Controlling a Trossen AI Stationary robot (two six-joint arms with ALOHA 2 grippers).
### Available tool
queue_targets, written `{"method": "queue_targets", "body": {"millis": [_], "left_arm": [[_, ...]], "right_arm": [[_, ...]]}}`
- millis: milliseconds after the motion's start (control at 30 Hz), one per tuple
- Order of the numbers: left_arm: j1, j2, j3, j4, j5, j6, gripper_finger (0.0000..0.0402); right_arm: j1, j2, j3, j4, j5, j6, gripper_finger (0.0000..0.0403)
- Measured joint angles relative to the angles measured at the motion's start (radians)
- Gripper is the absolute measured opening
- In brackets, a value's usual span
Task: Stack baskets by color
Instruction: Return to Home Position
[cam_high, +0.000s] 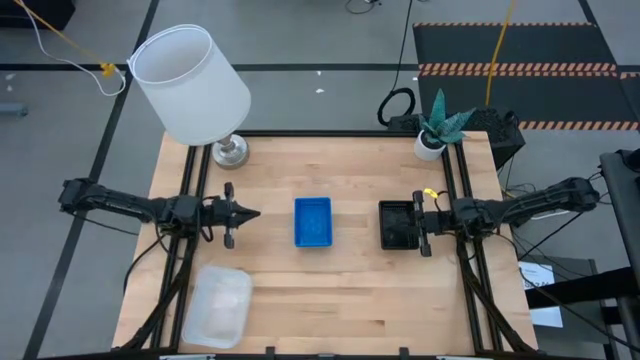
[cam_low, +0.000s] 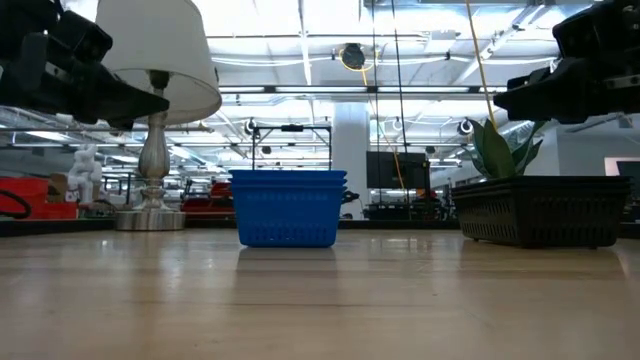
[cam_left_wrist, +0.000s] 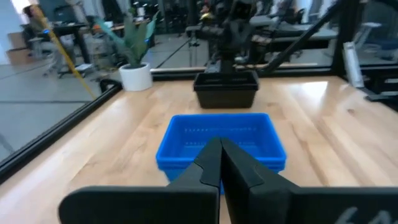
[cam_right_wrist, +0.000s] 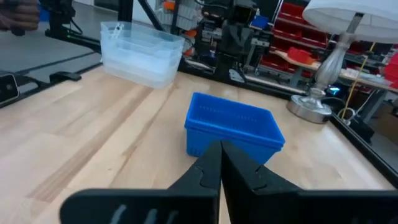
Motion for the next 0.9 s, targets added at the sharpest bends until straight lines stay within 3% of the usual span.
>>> {"method": "queue_targets", "body": {"millis": [333,633,767,900], "left_arm": [[0.000,-0.164,0.001,-0.024,0.061,0.034,0.0004],[-0.003,-0.343,0.001,-0.249,0.068,0.012,0.0004],[-0.003,-0.386,0.003,-0.275,0.084,0.011,0.0004],[-0.003,-0.399,0.003,-0.277,0.086,0.034,0.0003]], "right_arm": [[-0.001,-0.108,-0.002,-0.029,0.008,-0.086,0.0000],[-0.005,-0.346,-0.003,-0.111,0.005,-0.128,0.0000],[-0.005,-0.465,-0.003,-0.210,0.031,-0.130,0.0000],[-0.008,-0.458,-0.002,-0.252,0.064,-0.126,0.0000]]}}
